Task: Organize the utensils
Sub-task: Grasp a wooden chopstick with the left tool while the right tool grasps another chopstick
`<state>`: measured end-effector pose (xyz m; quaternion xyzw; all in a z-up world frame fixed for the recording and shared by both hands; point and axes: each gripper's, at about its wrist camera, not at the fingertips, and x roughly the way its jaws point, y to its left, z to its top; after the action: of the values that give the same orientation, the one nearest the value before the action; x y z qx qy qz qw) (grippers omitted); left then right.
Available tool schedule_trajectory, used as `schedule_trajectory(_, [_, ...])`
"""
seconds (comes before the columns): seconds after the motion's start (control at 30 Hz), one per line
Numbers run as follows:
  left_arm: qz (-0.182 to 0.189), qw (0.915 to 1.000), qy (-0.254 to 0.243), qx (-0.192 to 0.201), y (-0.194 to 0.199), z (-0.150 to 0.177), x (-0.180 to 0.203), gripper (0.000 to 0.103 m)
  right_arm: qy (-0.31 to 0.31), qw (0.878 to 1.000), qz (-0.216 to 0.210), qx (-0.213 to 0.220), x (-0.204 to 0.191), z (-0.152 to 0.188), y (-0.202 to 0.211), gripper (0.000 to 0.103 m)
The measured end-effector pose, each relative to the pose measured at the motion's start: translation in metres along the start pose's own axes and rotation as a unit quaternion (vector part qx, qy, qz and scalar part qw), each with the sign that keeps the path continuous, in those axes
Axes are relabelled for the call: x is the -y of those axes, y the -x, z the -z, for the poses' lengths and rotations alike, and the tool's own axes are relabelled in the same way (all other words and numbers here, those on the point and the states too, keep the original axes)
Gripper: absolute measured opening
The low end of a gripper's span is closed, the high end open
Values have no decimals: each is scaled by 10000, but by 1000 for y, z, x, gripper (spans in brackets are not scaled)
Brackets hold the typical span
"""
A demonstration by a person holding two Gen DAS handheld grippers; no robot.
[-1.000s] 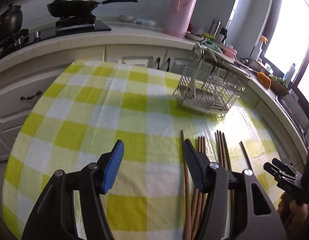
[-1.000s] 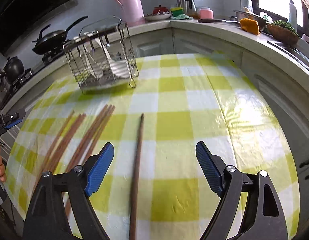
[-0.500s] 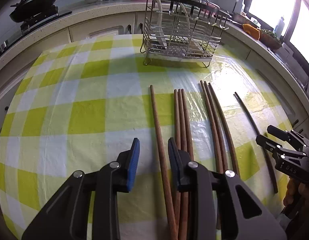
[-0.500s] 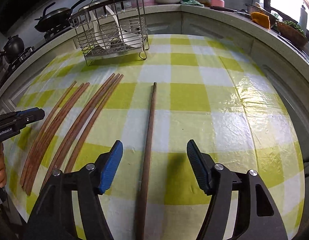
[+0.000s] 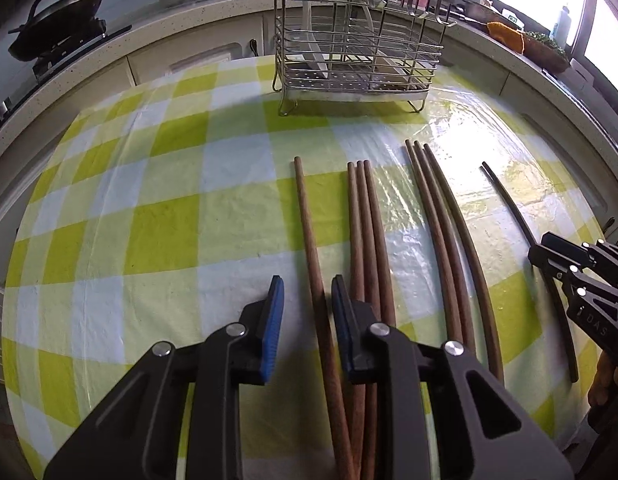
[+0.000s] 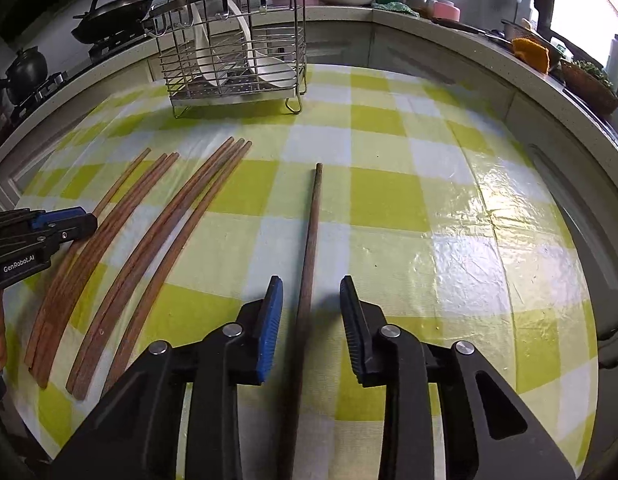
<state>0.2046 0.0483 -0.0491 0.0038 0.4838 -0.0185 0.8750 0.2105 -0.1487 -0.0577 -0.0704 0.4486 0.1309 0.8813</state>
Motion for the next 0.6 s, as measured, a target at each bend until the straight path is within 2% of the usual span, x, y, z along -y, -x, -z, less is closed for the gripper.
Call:
schedule_trajectory(0.17, [-132, 9998, -147, 4, -1, 0, 5, 23, 115, 9999, -83, 4, -5, -3, -2, 16])
schedule_trajectory(0.33, [-147, 9997, -213, 4, -1, 0, 6, 11, 89, 9999, -131, 39, -3, -2, -2, 9])
schedule_trajectory(0.4, [-119, 9997, -191, 0, -1, 1, 6, 8, 35, 9998, -204, 47, -1, -3, -2, 8])
schedule_trajectory(0.6, [-50, 10000, -73, 41, 3, 1, 0, 7, -28, 9994, -309, 164, 0, -4, 6, 8])
